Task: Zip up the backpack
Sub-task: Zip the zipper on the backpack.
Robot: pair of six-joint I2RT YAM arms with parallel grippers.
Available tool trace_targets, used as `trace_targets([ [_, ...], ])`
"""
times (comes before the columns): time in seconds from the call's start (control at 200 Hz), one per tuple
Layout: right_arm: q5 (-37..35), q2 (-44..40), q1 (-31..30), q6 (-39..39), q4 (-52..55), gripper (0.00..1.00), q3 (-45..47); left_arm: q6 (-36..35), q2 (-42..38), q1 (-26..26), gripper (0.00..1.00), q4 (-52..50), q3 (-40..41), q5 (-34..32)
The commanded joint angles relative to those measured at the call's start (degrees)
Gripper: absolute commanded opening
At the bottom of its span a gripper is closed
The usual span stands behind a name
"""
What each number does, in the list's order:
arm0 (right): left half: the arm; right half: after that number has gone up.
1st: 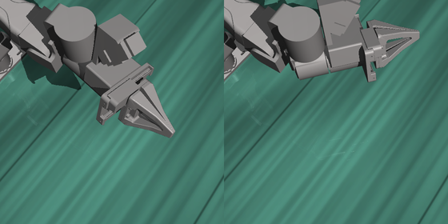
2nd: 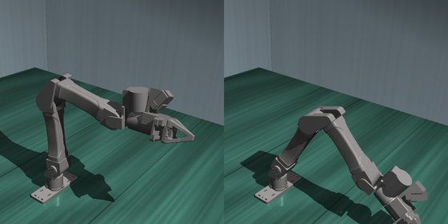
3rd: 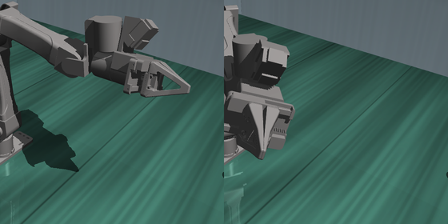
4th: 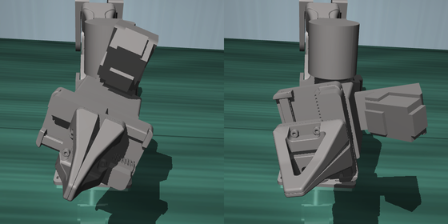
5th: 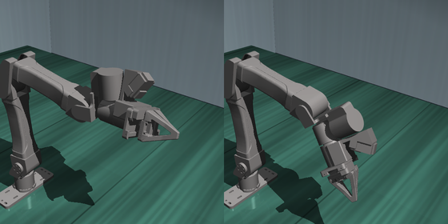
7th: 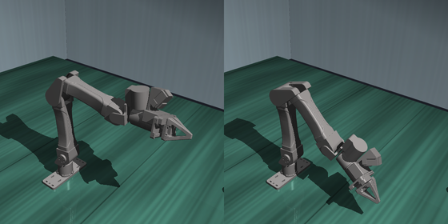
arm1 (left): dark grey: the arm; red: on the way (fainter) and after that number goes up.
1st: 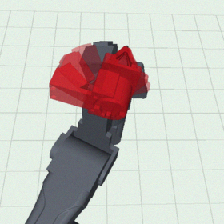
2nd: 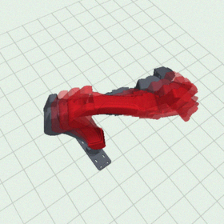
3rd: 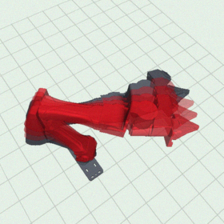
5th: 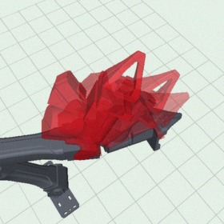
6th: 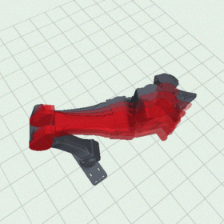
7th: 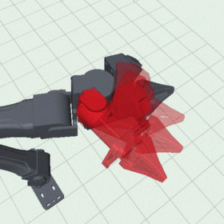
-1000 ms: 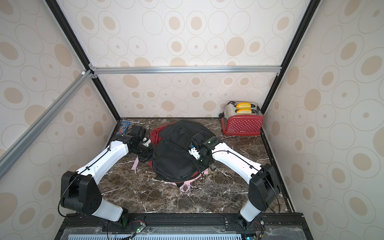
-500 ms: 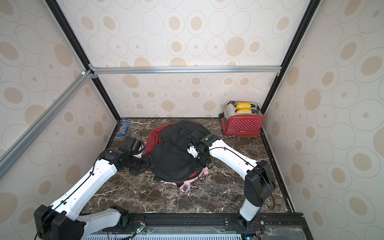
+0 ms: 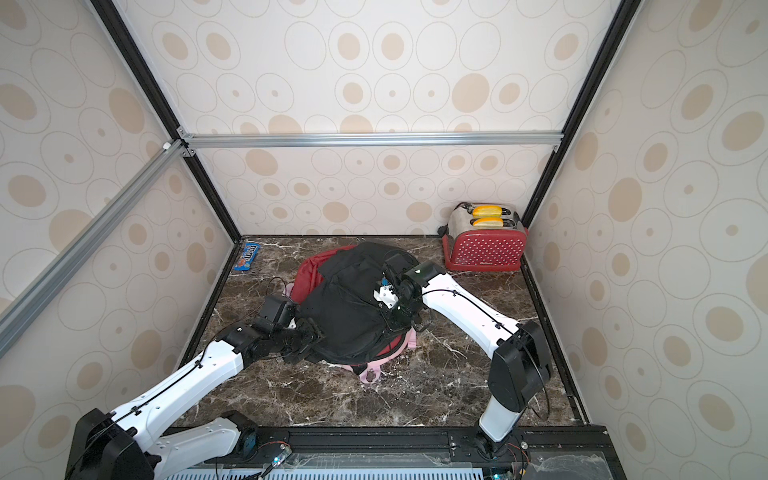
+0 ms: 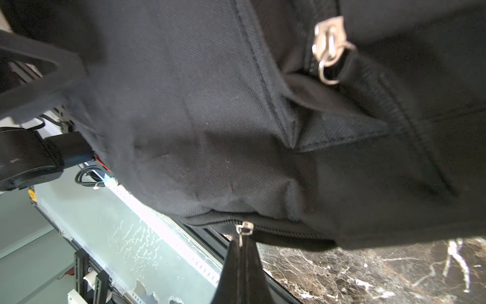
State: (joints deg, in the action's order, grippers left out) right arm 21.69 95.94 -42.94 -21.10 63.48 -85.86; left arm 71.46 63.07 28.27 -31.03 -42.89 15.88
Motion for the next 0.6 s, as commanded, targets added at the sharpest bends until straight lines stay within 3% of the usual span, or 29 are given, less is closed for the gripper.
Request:
trace_targets([
  [0.0,4.8,0.9,0.1,-0.3,1.5,0.0,-1.3,4.7,-0.1,1.3,0.67,9.3,1.0,-0.9],
  [0.18,6.5,0.8,1.1,-0.4,1.9,0.0,-1.0,6.8,0.1,1.7,0.57,15.8,4.9,-0.1],
  [0.28,5.9,1.0,1.3,0.0,2.2,0.0,-0.4,6.4,-0.6,1.7,0.24,16.0,4.3,-0.1],
  [0.386,4.2,1.6,1.3,0.6,3.1,0.0,0.0,5.3,-1.0,1.8,0.06,14.2,2.7,0.0],
  [0.596,-0.5,1.9,1.2,2.2,6.8,0.0,-1.4,3.0,-1.0,1.8,0.0,10.9,-0.8,-0.2],
])
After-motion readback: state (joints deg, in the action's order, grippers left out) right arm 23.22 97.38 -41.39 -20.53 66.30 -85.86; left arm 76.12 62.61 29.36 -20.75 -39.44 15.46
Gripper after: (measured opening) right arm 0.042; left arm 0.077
